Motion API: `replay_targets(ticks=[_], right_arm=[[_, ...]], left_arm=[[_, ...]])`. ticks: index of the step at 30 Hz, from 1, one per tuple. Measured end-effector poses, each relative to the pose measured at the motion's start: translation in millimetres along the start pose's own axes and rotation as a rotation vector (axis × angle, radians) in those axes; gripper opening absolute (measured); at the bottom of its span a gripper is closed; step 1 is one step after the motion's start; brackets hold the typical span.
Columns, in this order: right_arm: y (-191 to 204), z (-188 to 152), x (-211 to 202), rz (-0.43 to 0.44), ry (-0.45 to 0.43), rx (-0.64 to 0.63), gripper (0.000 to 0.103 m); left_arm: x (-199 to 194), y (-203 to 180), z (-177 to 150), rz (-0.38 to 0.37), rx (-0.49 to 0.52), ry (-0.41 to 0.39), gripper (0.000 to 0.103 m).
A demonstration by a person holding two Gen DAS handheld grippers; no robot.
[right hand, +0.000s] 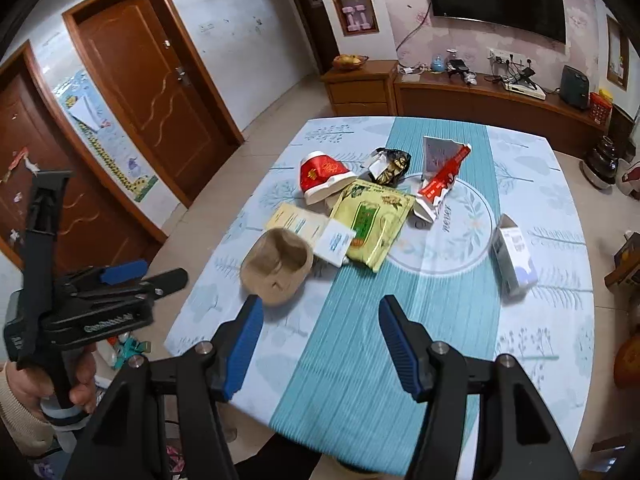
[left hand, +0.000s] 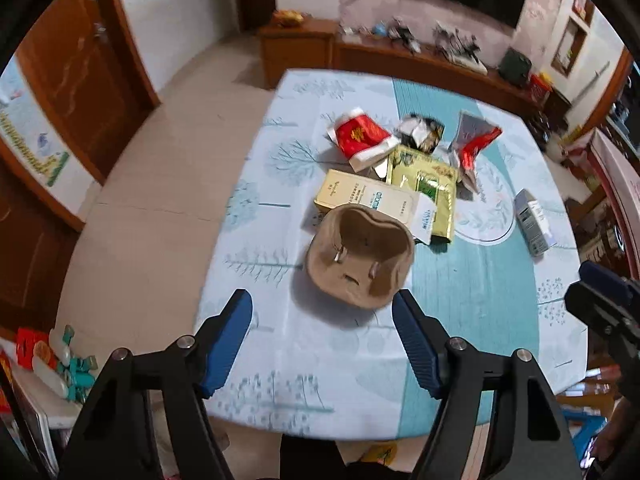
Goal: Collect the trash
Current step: 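Raise both tools back up over the table, then grasp the tan pulp cup holder with the left tool, then grasp the yellow Atomy toothpaste box with the right tool while the left holds the holder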
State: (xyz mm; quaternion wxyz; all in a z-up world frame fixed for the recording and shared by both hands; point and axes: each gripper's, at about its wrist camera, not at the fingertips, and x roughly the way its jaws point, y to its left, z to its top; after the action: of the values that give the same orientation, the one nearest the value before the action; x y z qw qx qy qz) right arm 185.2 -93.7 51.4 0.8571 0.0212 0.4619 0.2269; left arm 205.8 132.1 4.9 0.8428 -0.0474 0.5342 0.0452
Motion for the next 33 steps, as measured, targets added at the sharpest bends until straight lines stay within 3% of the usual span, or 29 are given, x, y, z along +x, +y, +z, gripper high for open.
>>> replay_targets(ticks=[4, 9, 12, 14, 15, 19, 23, 27, 31, 33], right_arm=[[4, 19, 33, -0.03, 0.048, 0.016, 0.06], [4, 40, 82, -0.065, 0.115, 0.049, 0.06], [4, 50, 106, -0.089, 0.144, 0.057, 0.06], [4, 56, 120, -0.1, 0.16, 0.058, 0.06], [5, 61, 128, -0.104, 0.168, 0.058, 0.06], [14, 75, 149, -0.113, 0.19, 0.033, 0.06], [29, 88, 172, -0.11, 0.217, -0.034, 0.06], [49, 94, 203, -0.105, 0.279, -0.143, 0.061], [67, 92, 227, -0.117, 0.332, -0.265, 0.071], [77, 88, 237, -0.129, 0.36, -0.351, 0.071]], left_arm=[[57, 5, 28, -0.023, 0.057, 0.105, 0.063], [124, 10, 53, -0.051, 0.117, 0.217, 0.062], [152, 10, 61, -0.089, 0.143, 0.278, 0.045], [167, 9, 62, -0.124, 0.155, 0.323, 0.026], [172, 9, 62, -0.153, 0.157, 0.341, 0.026], [170, 14, 60, -0.206, 0.189, 0.336, 0.017], [159, 37, 56, -0.213, 0.196, 0.323, 0.015], [150, 72, 52, -0.207, 0.142, 0.318, 0.015], [149, 106, 51, -0.184, 0.066, 0.324, 0.015], [151, 121, 49, -0.174, 0.035, 0.325, 0.015]])
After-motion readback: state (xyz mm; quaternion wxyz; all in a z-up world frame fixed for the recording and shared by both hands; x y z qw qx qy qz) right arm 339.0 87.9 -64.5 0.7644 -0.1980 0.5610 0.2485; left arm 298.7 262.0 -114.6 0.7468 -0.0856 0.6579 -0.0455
